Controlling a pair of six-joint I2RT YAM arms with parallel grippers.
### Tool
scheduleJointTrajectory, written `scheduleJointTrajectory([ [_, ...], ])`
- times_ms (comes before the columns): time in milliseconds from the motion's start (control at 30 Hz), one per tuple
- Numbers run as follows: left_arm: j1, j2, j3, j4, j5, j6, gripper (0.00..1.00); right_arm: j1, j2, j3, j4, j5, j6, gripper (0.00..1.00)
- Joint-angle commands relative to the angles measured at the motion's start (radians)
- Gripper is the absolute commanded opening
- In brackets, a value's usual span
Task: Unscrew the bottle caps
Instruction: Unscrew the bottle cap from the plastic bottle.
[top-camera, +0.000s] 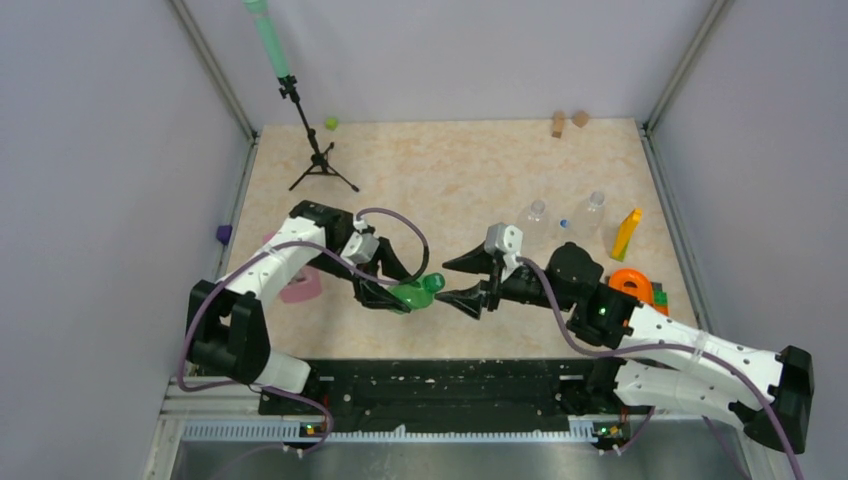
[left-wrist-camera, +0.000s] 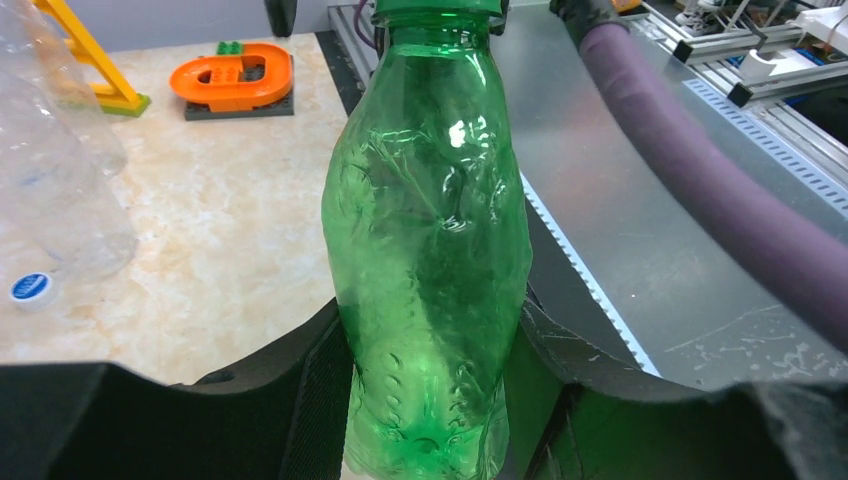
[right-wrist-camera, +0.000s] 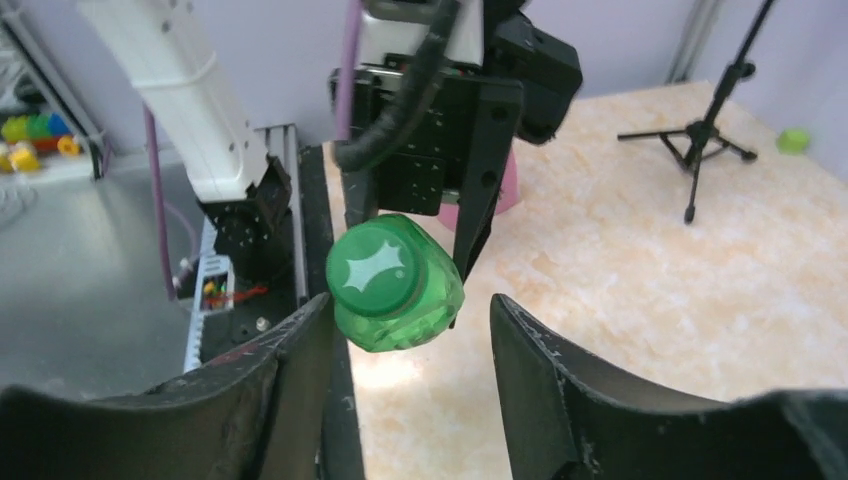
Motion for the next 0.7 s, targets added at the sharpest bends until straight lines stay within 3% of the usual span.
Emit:
scheduleJointTrajectory([
  [0,0.004,-0.013,0.057,-0.043,0.139,-0.003,0.0,-0.015,0.011,0.032,0.038,0.089,0.182,0.65],
  [233,0.004,-0.05,0.064,-0.044,0.072,-0.062,0.0,-0.013,0.014,0.072,0.034,0.039,0.315,0.71],
  [433,0.015,-0.026,0.076,-0.043,0.045,-0.073,0.0,-0.013,0.016,0.12,-0.014,0.161,0.44,0.72],
  [667,0.016,-0.016,0.07,-0.044,0.047,-0.067,0.0,0.006,0.117,0.18,-0.062,0.157,0.392,0.7],
])
